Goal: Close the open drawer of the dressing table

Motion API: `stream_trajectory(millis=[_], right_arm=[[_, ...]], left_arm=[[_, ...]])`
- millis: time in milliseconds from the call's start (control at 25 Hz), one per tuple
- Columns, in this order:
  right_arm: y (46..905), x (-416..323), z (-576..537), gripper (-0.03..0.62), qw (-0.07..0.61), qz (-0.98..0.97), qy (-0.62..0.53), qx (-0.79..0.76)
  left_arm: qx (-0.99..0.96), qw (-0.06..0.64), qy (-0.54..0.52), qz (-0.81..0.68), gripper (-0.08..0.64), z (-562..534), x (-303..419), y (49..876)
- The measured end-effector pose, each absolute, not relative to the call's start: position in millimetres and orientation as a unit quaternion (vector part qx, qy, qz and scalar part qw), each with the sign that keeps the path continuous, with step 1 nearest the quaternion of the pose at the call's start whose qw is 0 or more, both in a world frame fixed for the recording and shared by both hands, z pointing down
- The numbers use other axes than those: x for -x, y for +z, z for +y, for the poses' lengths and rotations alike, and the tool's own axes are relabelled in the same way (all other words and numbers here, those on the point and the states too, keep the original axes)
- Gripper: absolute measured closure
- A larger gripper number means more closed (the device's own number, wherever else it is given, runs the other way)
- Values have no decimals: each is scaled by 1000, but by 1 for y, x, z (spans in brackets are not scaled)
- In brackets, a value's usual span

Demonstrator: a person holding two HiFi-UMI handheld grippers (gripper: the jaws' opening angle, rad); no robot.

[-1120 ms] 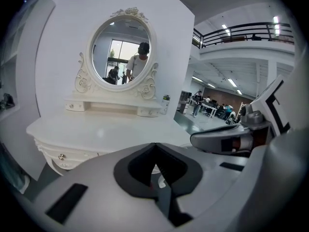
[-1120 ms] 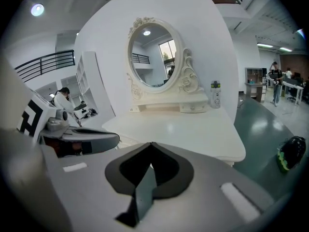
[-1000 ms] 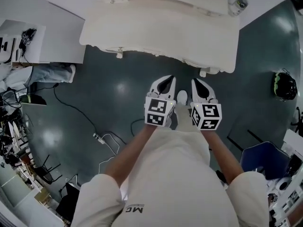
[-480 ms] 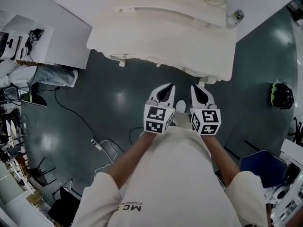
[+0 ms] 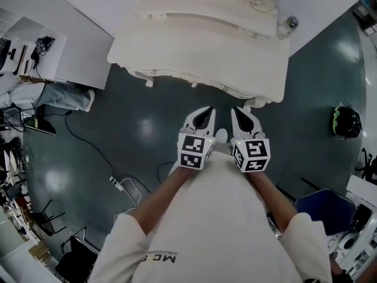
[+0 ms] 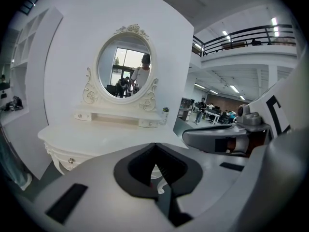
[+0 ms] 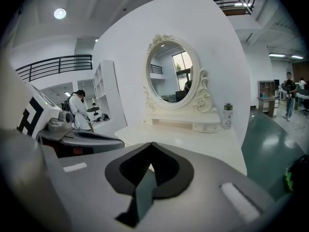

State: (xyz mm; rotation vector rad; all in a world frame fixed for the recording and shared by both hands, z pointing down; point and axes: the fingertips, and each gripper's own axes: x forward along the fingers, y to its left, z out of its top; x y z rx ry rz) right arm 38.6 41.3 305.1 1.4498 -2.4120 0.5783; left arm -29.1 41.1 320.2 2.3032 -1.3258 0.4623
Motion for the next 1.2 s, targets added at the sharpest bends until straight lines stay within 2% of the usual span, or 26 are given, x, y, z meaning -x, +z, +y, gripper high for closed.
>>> stream_trajectory(millis=[1200], right_arm=[[308, -29, 62, 592, 141, -822, 196, -515]], left_arm=[[-845, 196, 173, -466, 551, 57, 38, 319]])
